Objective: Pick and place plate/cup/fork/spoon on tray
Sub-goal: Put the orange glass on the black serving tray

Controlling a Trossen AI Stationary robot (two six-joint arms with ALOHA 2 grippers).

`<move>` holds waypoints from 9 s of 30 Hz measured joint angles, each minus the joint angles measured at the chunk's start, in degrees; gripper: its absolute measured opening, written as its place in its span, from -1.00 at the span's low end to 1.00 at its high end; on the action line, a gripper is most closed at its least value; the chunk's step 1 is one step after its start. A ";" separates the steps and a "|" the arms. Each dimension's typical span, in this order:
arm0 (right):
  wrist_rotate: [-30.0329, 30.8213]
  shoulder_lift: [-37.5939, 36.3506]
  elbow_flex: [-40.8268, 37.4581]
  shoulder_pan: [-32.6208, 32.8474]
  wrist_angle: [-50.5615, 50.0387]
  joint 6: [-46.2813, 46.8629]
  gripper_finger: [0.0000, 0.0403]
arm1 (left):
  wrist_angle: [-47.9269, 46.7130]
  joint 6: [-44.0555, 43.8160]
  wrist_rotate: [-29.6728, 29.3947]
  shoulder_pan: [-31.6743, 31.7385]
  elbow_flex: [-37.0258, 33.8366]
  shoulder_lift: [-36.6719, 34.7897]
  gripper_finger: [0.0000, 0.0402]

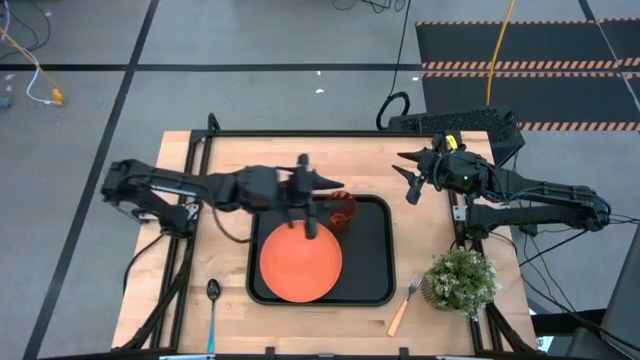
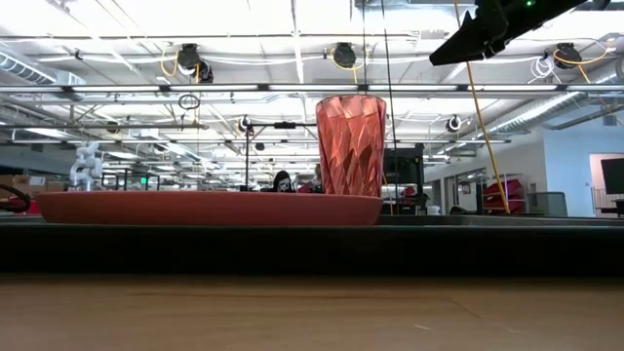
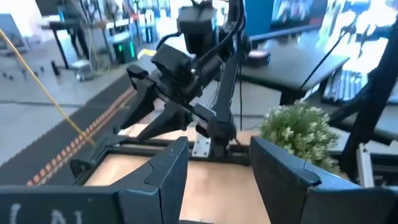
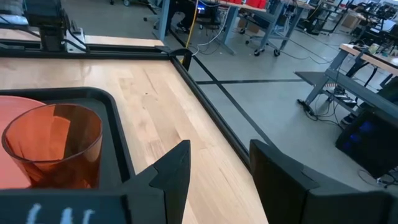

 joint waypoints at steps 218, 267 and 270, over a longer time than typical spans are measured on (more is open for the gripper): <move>-13.35 50.02 38.77 1.09 -52.14 31.16 -0.05 | -8.46 9.33 -1.61 4.99 -35.38 -54.43 -0.12; -14.84 49.98 35.70 1.11 -49.67 32.89 0.55 | -8.83 9.27 -1.61 4.99 -35.38 -54.43 -0.12; -14.85 49.98 36.74 1.11 -49.67 33.10 0.53 | -8.83 9.27 -1.61 4.99 -35.37 -54.43 -0.12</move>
